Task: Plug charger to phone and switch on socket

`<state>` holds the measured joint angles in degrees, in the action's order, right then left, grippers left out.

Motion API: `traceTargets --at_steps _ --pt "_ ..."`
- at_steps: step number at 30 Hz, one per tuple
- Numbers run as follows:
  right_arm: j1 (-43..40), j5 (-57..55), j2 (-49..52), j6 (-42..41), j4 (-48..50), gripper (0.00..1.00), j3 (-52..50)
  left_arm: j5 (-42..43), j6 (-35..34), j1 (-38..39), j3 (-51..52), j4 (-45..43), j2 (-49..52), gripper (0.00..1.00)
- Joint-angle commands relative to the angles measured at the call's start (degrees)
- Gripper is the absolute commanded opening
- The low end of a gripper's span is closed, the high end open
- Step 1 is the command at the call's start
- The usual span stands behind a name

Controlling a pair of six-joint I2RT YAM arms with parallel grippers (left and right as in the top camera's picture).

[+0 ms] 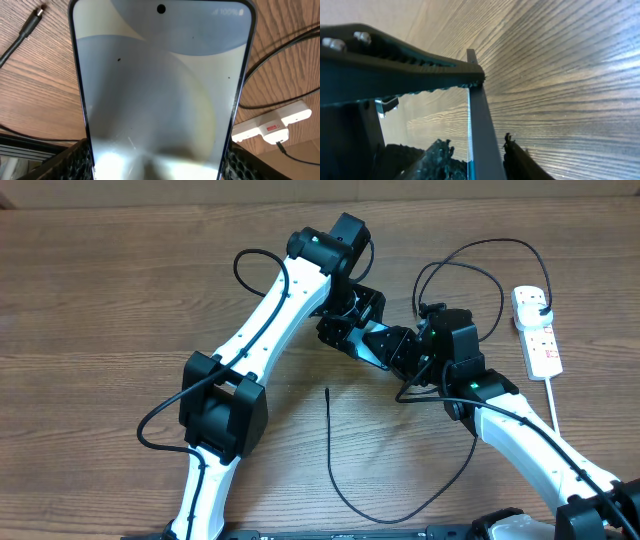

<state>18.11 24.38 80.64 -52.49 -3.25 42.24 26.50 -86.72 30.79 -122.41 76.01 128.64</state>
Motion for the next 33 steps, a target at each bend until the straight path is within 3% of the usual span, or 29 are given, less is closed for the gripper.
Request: traceTargets --at_steps 1,33 --pt "0.26 -0.61 0.2 0.24 0.11 0.32 1.22 0.11 -1.2 0.55 -1.84 -0.04 0.04 0.04" --pt "0.26 -2.54 0.2 0.28 -0.09 0.15 1.22 1.55 -2.27 1.36 -1.84 -0.44 0.04 0.04"
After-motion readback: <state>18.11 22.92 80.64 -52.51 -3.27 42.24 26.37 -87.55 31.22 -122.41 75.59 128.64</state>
